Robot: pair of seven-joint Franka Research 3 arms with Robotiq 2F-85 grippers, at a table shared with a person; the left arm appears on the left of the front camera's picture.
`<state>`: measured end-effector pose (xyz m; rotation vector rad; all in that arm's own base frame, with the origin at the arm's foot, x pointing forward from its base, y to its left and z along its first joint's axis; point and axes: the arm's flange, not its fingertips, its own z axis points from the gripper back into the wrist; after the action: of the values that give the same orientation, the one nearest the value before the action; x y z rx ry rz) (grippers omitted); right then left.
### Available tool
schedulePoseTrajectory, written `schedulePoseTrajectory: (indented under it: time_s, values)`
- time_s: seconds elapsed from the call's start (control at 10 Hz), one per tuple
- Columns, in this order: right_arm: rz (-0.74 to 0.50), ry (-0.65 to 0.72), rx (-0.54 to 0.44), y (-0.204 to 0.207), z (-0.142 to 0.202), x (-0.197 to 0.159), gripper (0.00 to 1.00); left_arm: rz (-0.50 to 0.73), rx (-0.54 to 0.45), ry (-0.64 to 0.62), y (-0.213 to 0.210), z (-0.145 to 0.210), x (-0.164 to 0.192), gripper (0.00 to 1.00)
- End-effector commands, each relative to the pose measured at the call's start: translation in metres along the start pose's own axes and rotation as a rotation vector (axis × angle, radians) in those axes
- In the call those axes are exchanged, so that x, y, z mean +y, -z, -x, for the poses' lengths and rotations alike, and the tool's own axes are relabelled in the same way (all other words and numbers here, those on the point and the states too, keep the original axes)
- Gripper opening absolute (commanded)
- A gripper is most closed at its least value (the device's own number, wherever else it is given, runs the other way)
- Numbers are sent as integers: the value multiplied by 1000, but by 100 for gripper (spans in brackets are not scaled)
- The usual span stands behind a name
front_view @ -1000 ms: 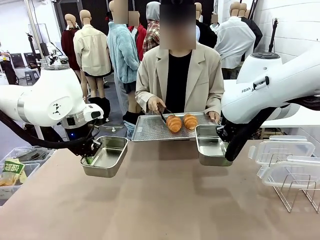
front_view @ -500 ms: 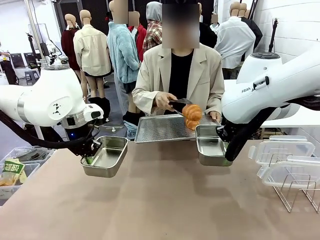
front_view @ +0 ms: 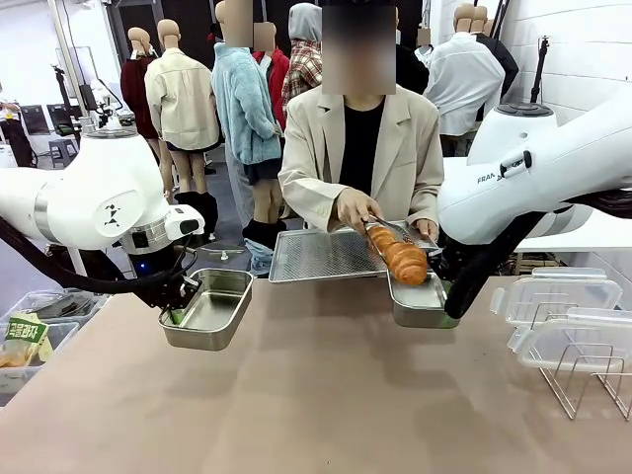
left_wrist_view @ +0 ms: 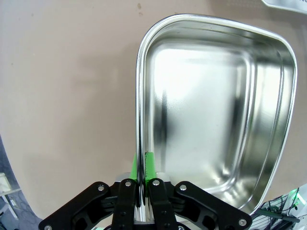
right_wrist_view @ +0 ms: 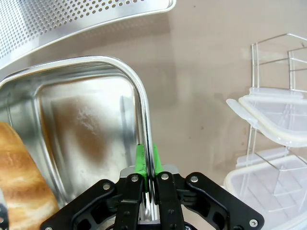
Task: Place the bread in airtight containers.
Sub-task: Once an object is inside an Airtight Container , place the container in the center of the table.
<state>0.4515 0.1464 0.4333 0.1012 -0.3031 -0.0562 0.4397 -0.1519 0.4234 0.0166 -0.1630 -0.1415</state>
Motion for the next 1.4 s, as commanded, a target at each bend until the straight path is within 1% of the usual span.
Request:
schedulePoseTrajectory:
  time_s: [0.0,1.3]
  values:
    - [-6,-2,-14,-2,3,0,0,2,-13,-1,-4,-1,2,0]
    - [-6,-2,-14,-2,3,0,0,2,-13,-1,-4,-1,2,0]
